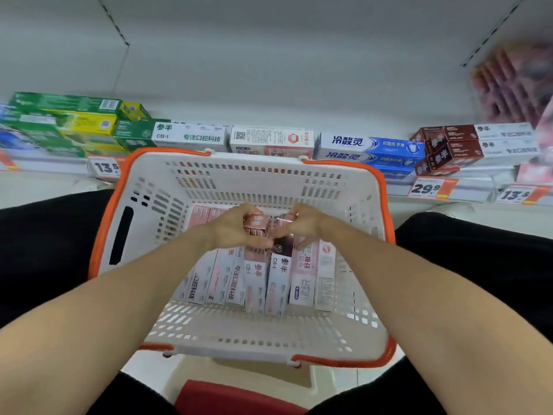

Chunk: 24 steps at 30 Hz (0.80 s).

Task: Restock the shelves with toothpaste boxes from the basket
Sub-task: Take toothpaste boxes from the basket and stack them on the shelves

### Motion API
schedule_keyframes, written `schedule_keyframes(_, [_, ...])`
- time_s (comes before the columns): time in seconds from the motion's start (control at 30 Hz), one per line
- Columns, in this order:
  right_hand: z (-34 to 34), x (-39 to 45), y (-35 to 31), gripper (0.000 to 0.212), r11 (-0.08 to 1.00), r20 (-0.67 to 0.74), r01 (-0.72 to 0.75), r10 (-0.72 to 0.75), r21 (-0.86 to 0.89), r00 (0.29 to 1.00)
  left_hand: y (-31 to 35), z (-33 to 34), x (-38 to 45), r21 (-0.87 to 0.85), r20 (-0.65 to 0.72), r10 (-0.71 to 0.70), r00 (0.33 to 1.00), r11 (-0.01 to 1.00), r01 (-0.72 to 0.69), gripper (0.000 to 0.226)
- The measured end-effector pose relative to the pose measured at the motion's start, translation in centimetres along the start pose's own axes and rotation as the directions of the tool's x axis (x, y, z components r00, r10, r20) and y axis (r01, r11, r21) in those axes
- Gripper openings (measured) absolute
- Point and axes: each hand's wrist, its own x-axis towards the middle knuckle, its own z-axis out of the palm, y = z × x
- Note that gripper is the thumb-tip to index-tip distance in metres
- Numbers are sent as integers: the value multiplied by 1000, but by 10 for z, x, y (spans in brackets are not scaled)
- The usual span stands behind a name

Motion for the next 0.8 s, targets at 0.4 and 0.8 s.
schedule_keyframes(0.4, [-40, -62, -37, 60, 960, 103, 245, -260, 136, 960, 48, -24, -45, -426, -104, 89, 991, 896, -125, 48])
schedule_keyframes(0.8, [-23, -112, -137, 60, 643, -180, 604, -600, 471, 779, 126, -105, -135, -422, -300, 154, 941, 864, -275, 43])
